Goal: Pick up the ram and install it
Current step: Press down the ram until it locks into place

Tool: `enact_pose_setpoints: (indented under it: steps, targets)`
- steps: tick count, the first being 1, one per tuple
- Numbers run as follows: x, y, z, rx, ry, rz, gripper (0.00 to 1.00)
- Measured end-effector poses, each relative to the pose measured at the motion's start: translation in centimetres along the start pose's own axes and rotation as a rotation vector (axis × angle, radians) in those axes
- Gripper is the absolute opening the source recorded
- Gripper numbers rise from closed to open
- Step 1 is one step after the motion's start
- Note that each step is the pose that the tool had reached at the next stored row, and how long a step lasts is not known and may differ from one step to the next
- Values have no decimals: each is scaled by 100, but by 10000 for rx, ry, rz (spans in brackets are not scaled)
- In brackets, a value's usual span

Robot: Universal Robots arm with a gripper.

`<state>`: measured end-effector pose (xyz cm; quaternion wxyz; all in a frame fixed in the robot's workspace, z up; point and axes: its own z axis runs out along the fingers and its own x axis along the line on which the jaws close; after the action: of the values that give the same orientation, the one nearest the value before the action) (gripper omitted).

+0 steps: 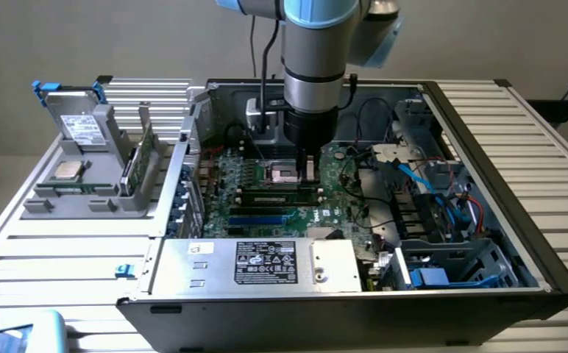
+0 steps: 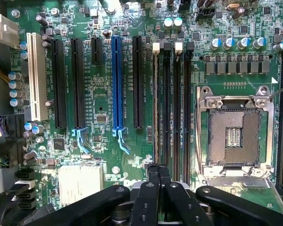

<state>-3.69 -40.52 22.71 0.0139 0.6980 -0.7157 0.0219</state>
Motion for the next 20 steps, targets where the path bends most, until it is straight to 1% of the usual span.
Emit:
enact_pose_setpoints:
  steps: [2,4,6,8,13,17,20]
  targets:
    - [0,12,-9,6,-8,4,11]
    - [3,42,-55,5,-5,5,11]
    - [7,84,-97,5,-3,4,11]
    - [9,141,-116,5,-3,4,11]
    - [13,287,-119,11,2,5,11]
    - [15,397,-115,34,7,8,11]
    - [10,472,-92,50,22,14,11]
